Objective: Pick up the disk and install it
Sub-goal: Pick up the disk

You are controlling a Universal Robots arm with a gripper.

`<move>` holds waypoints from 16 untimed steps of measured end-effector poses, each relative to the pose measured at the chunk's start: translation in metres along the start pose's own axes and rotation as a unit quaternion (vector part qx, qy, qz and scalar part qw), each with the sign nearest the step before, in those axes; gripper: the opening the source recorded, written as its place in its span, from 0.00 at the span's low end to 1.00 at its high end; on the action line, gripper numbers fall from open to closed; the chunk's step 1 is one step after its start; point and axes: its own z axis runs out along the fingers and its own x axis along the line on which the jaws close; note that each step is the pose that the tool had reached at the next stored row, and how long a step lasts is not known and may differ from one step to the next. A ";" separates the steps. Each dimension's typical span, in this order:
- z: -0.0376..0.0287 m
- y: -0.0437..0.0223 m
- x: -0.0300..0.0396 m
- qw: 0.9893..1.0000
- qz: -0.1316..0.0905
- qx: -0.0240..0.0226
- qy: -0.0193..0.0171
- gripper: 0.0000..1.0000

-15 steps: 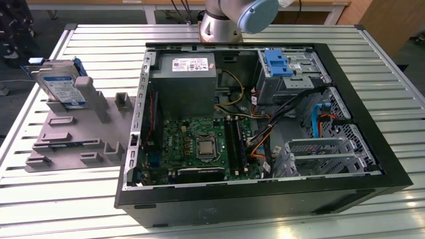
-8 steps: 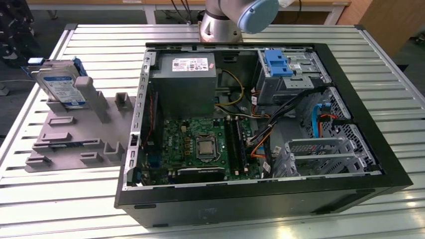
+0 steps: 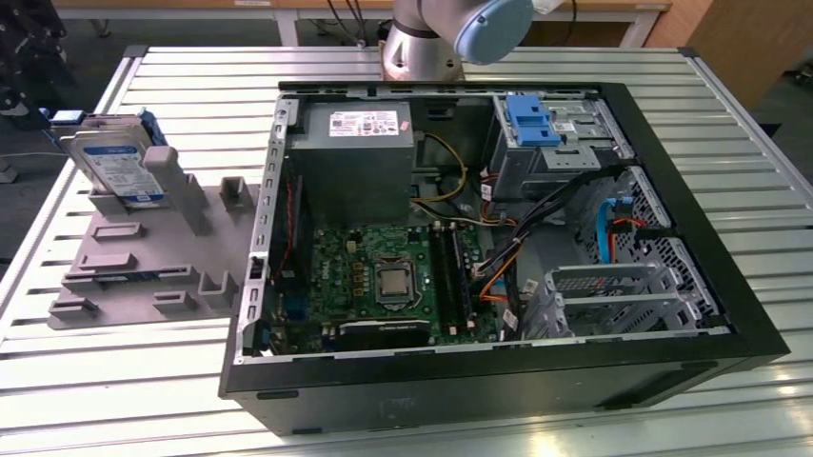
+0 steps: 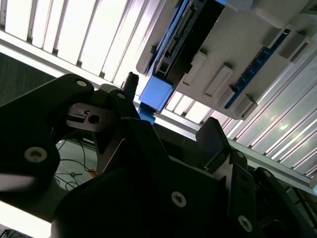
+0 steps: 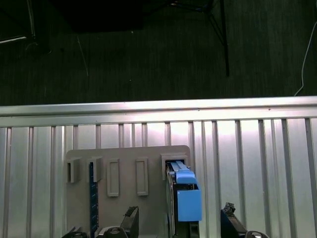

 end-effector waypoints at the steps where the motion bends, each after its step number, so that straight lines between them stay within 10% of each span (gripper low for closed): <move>1: 0.0000 0.0000 0.0000 1.000 0.000 0.000 0.000 0.74; 16: 0.0048 0.0023 0.0002 1.000 0.000 0.000 0.000 0.74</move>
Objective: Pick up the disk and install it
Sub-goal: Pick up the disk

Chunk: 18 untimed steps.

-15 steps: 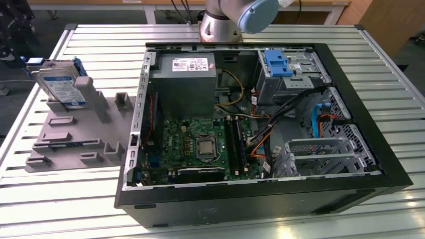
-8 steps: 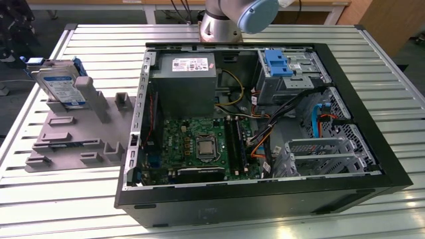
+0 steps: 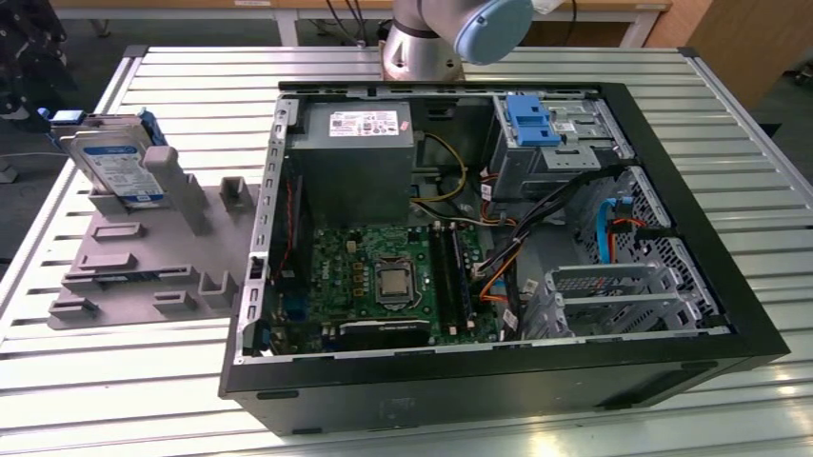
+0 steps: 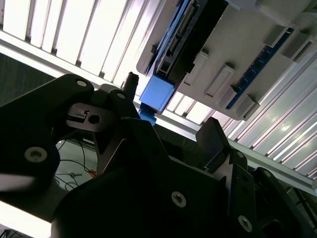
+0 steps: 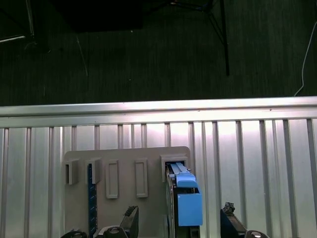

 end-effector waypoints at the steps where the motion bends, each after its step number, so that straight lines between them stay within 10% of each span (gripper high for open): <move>1: 0.0000 0.0000 0.0000 1.000 0.000 0.000 0.000 0.74; 18: 0.0076 0.0032 0.0003 1.000 -0.001 0.012 0.001 0.74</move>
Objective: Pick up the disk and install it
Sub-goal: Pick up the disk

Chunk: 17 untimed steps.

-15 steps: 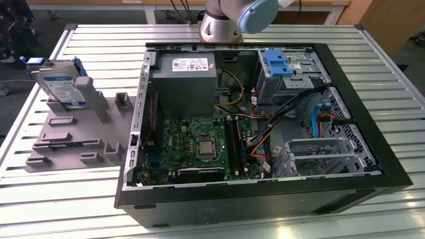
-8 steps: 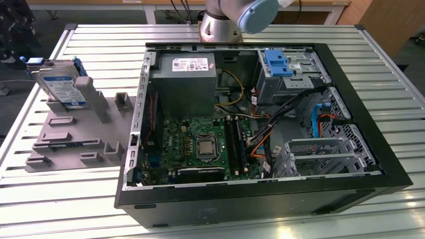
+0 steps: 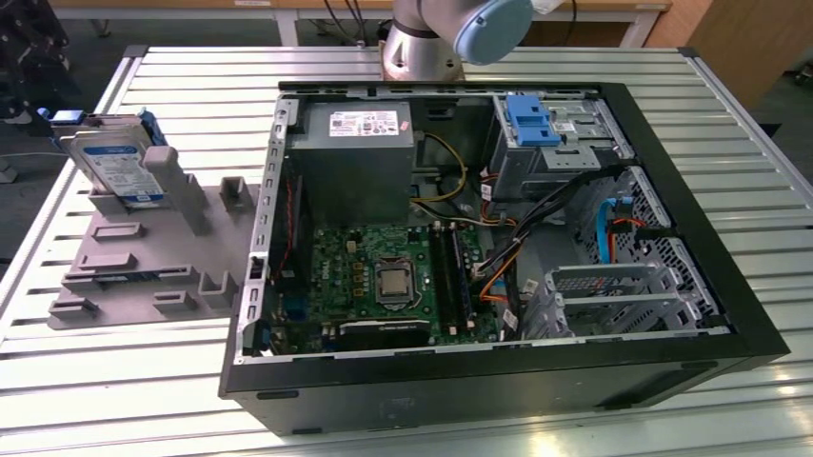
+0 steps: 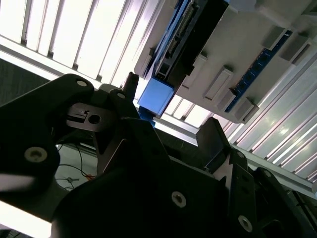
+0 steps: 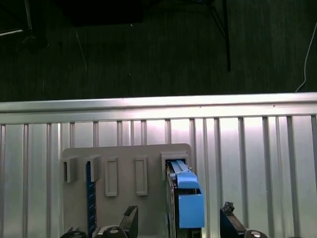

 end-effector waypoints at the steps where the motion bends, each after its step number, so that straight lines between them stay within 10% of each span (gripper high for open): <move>1: 0.0031 0.0000 0.0000 1.000 -0.006 0.002 0.000 0.74; 17: 0.0059 0.0000 0.0001 1.000 -0.021 0.007 0.000 0.74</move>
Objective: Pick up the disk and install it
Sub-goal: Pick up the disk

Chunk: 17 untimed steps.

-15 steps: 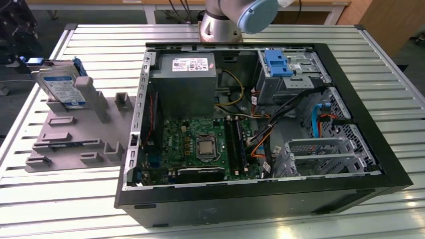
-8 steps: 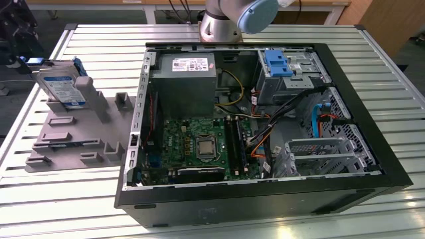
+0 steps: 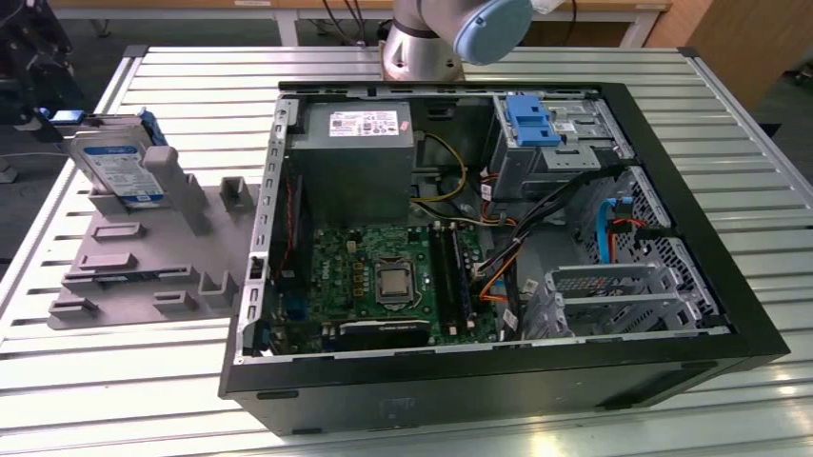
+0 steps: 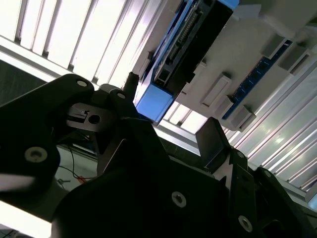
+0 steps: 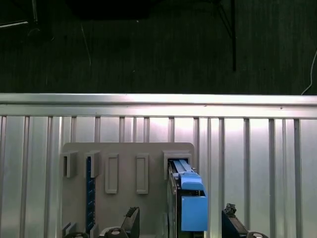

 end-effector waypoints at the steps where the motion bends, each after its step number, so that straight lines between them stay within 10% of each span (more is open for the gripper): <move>1: 0.0002 0.0000 0.0000 1.000 -0.001 0.000 0.000 0.74; 17: 0.0127 0.0055 -0.0058 1.000 -0.023 0.000 0.001 0.72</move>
